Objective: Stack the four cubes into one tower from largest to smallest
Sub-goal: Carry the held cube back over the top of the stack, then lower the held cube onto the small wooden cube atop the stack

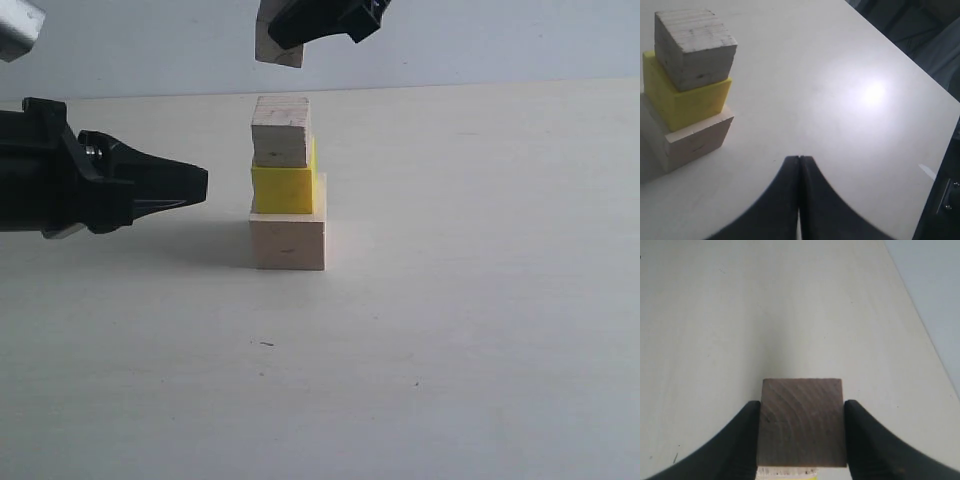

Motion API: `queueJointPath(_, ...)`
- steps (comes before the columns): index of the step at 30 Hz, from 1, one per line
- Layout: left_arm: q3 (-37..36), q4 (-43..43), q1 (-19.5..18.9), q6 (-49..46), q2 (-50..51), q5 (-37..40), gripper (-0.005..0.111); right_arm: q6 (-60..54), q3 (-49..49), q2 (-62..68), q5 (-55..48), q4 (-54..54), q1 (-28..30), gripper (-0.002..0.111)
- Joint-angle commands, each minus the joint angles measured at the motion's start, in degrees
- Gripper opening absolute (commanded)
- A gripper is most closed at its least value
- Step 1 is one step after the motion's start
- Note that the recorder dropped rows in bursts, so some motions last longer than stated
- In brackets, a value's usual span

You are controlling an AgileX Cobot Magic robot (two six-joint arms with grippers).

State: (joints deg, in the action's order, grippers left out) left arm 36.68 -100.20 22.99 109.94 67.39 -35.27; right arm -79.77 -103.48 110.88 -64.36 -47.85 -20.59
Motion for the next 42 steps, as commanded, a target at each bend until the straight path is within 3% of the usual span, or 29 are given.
queueJointPath(1, 0.0, 0.2, 0.4, -0.7, -0.4, 0.9, 0.000, 0.4, -0.6, 0.4, -0.8, 0.8, -1.1, 0.000)
queueJointPath(10, 0.0, 0.2, 0.4, -0.9, -0.4, 1.5, 0.000, 0.9, -0.9, 2.9, 0.1, 5.5, -2.7, 0.000)
queueJointPath(42, 0.0, 0.2, 0.4, -0.9, -0.4, 2.0, 0.000, 2.5, -0.9, 4.1, -0.1, 4.5, -2.7, 0.000)
